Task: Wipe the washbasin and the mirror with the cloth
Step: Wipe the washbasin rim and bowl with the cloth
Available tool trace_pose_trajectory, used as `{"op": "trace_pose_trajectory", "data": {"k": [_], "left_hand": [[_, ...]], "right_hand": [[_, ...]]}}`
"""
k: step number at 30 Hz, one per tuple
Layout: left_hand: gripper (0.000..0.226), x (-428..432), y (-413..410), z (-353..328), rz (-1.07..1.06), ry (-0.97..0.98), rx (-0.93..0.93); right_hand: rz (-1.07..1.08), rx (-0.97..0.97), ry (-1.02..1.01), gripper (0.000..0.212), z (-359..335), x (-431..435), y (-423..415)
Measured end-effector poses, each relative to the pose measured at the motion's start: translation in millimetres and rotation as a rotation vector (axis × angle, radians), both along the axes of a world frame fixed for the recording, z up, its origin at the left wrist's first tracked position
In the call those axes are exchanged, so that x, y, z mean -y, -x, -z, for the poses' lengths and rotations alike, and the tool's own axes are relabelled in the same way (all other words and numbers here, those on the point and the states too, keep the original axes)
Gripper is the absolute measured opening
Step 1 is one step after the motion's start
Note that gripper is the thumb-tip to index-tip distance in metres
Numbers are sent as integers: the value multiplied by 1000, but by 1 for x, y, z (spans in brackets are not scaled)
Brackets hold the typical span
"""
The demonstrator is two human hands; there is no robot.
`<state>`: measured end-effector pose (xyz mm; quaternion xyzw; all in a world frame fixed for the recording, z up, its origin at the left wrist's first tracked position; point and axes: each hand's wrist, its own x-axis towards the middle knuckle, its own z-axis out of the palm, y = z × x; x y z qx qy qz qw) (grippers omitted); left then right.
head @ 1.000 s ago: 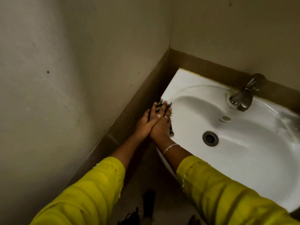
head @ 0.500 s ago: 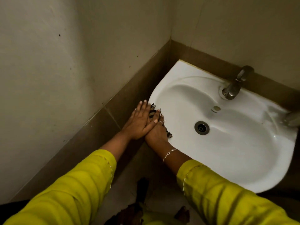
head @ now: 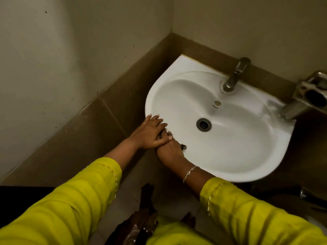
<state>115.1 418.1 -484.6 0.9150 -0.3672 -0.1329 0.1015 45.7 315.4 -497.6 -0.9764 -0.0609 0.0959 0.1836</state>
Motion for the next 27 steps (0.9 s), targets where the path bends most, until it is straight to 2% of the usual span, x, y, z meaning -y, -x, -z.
{"op": "trace_pose_trajectory", "data": {"k": [6,8,14,19,27], "left_hand": [[89,22,22,3,57,37,4],[88,32,31,5,68,56,-14],[84,59,58,8,80,119,-37],[81,86,86,9,76,173,-80],[80,132,120,5,171,203,-131]], "right_hand": [[-67,61,96,43,-4,25,31],[-54,174,105,34,-7,32,43],[-111,284,213,21,-7,60,69],[-179,361,273,27,-2,92,89],[-294,456,430,25,15,152,116]]}}
